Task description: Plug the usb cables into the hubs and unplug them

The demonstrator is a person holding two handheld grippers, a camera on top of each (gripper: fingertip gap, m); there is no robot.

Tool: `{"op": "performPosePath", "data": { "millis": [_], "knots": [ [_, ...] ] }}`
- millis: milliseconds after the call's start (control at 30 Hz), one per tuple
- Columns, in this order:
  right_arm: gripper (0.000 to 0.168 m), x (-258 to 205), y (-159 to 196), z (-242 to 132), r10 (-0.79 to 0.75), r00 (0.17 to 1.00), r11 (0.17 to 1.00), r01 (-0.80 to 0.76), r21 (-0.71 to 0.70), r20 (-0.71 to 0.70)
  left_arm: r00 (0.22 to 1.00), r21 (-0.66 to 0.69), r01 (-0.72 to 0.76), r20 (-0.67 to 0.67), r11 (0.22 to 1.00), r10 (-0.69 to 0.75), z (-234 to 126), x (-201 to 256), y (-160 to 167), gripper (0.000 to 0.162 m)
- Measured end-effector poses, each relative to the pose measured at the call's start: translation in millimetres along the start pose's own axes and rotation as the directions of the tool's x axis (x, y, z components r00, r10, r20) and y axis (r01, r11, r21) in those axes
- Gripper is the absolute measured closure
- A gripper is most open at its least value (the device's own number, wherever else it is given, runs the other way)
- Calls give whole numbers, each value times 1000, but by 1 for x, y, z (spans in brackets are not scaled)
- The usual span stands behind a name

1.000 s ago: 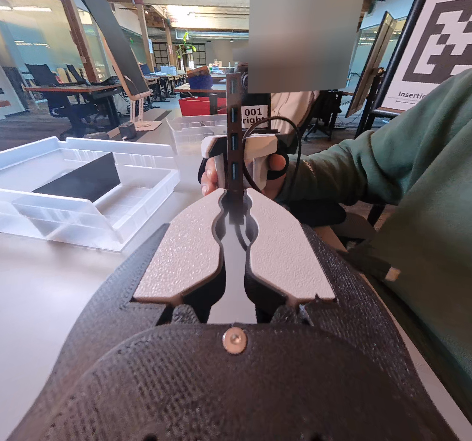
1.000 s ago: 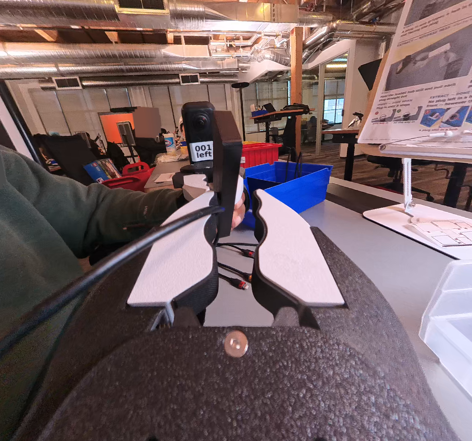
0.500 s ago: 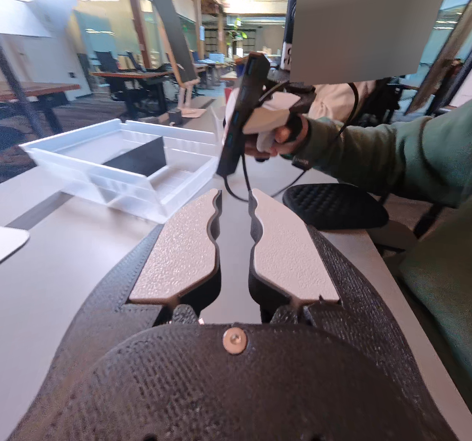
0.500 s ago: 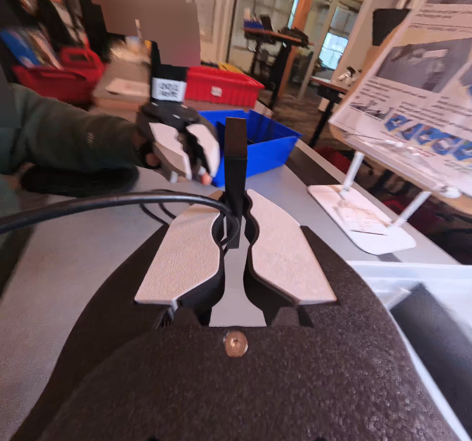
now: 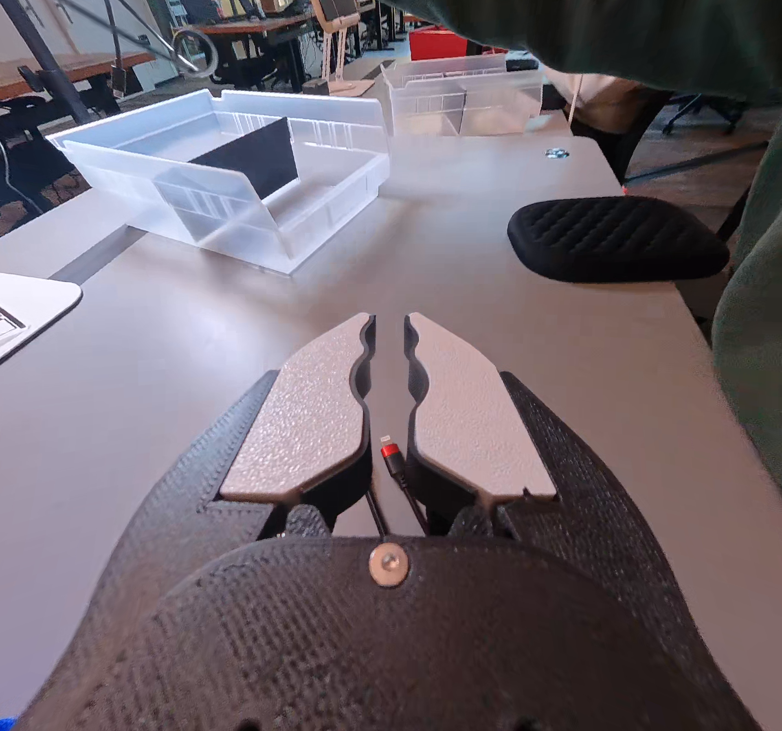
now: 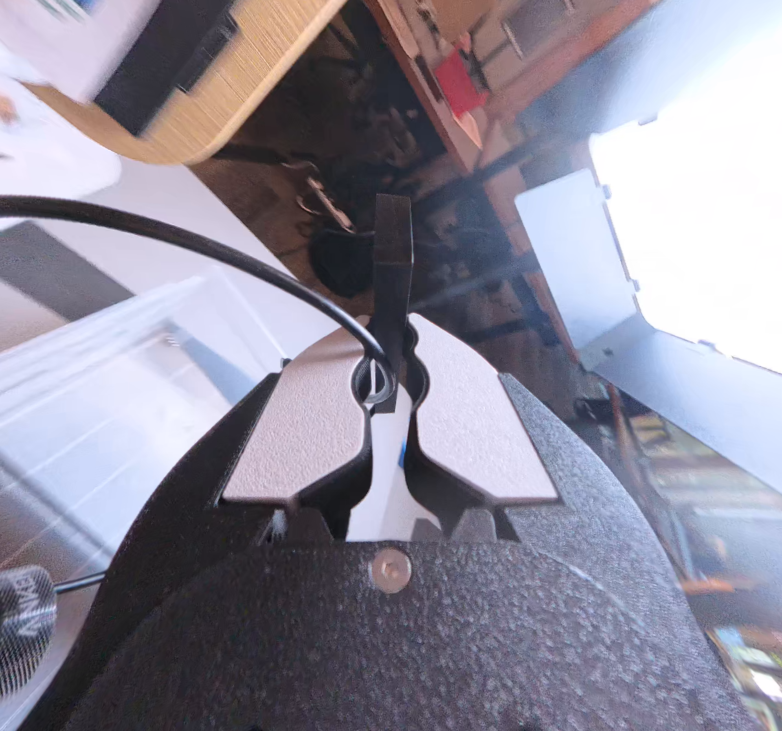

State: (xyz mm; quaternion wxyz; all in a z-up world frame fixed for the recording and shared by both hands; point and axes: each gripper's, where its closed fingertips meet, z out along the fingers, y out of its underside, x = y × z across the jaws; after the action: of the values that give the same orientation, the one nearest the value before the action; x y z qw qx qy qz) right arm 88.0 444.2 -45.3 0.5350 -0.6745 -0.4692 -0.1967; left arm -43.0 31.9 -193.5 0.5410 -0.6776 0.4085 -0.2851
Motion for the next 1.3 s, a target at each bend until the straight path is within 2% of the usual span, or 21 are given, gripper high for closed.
{"op": "performPosePath", "data": {
  "millis": [133, 267, 367, 433, 500, 600, 667, 767, 833, 900, 1033, 1100, 1200, 1300],
  "knots": [
    [157, 12, 49, 37, -94, 957, 990, 61, -125, -275, 1000, -49, -15, -14, 999, 15, 6, 0, 14, 152],
    [157, -4, 85, 45, -250, 897, 963, 190, -191, -365, 999, -102, -34, -38, 994, 31, 12, 4, 28, 154],
    [157, -41, 99, 36, -306, 915, 949, 270, -165, -263, 998, -114, -43, -58, 993, 37, 14, 8, 31, 154],
    [157, -66, 93, 22, -351, 920, 936, 341, -86, -173, 997, -119, -55, -61, 991, 48, 15, 9, 32, 154],
    [153, -93, 89, 11, -375, 927, 927, 375, -10, -5, 997, -123, -49, -68, 991, 41, 16, 9, 33, 154],
    [143, -125, 107, 7, -372, 871, 911, 409, -55, 320, 997, -136, -43, -75, 990, 33, 19, 10, 37, 155],
    [140, -139, 114, 11, -286, 833, 923, 372, -97, 473, 996, -143, -45, -78, 989, 34, 21, 11, 39, 155],
    [125, -143, 118, 22, -161, 802, 933, 313, -175, 575, 998, -159, -55, -51, 986, 48, 21, 7, 42, 154],
    [122, -141, 104, 20, -63, 779, 964, 208, -162, 624, 999, -155, -47, -24, 987, 43, 18, 3, 40, 154],
    [113, -132, 84, 8, 43, 742, 987, 72, -144, 669, 999, -137, -35, -3, 990, 35, 13, -1, 36, 154],
    [112, -84, 46, -16, 98, 788, 992, -128, 6, 608, 999, -116, -34, 27, 993, 37, 7, -9, 29, 154],
    [116, -60, 38, -30, 164, 807, 973, -227, 41, 567, 997, -130, -35, 59, 991, 43, 4, -16, 29, 153],
    [125, -29, 54, -34, 230, 871, 962, -272, 35, 434, 991, -149, -20, 128, 989, 39, -4, -31, 27, 153],
    [130, -15, 95, -22, 344, 887, 939, -327, -105, 308, 974, -168, 6, 223, 986, 32, -18, -52, 25, 152]
  ]
}}
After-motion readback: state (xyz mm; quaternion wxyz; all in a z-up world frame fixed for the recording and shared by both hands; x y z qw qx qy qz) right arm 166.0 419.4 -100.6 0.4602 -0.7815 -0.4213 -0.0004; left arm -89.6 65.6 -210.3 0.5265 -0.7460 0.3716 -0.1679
